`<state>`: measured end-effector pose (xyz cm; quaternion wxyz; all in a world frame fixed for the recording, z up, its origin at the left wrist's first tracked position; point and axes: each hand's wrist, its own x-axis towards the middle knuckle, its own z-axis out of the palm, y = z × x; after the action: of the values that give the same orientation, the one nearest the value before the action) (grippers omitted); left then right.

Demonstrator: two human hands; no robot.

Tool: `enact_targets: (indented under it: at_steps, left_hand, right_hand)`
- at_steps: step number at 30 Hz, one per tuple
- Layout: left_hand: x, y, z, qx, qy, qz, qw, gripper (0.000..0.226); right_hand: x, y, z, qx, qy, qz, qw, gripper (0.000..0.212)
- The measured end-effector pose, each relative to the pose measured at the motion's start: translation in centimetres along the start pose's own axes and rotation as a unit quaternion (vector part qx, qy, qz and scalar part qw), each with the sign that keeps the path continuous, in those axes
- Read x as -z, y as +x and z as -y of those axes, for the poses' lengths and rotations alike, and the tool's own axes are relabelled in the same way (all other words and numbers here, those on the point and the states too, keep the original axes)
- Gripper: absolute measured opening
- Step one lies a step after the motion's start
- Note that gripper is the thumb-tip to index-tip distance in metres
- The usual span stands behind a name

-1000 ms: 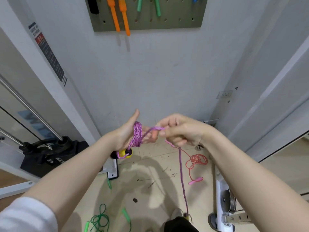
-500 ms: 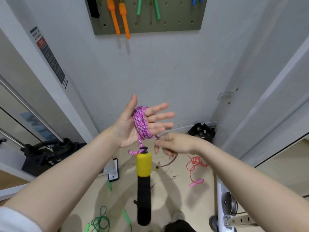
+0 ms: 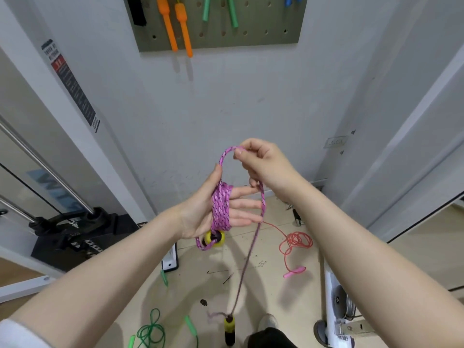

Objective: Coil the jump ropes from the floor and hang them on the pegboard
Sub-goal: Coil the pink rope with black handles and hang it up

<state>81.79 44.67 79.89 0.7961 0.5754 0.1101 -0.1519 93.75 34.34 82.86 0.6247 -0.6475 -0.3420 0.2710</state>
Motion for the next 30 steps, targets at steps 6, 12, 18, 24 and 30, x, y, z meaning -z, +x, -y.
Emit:
enact_targets:
  at_steps: [6,12,18,24,30]
  left_hand:
    - [0.2,-1.2,-1.2,-0.062,0.018,0.048,0.997,0.061]
    - [2.7,-0.3,-2.5,-0.173,-0.194,-0.044,0.965,0.050]
    - [5.6,1.2,0.6,-0.048,0.002,-0.260,0.964,0.074]
    - [3.0,0.4,0.8,0.110,0.065,0.051,0.991,0.110]
    - [1.3,0.6,-1.8,-0.106,-0.240,0.240,0.935,0.094]
  right_hand:
    - [0.0,-1.6,-5.0,-0.109,-0.086,0.113,0.984,0.025]
    - [-1.2,-3.4,-5.3,-0.179,-0.052,0.269,0.945,0.022]
    - [0.3,-3.7,-0.4,-0.198,0.020,0.390,0.899,0.012]
    - [1.6,-1.3,0.6,-0.088,0.170,0.078,0.978,0.028]
    - [-0.2,-1.0,-5.6,-0.100,-0.098,0.051,0.989,0.034]
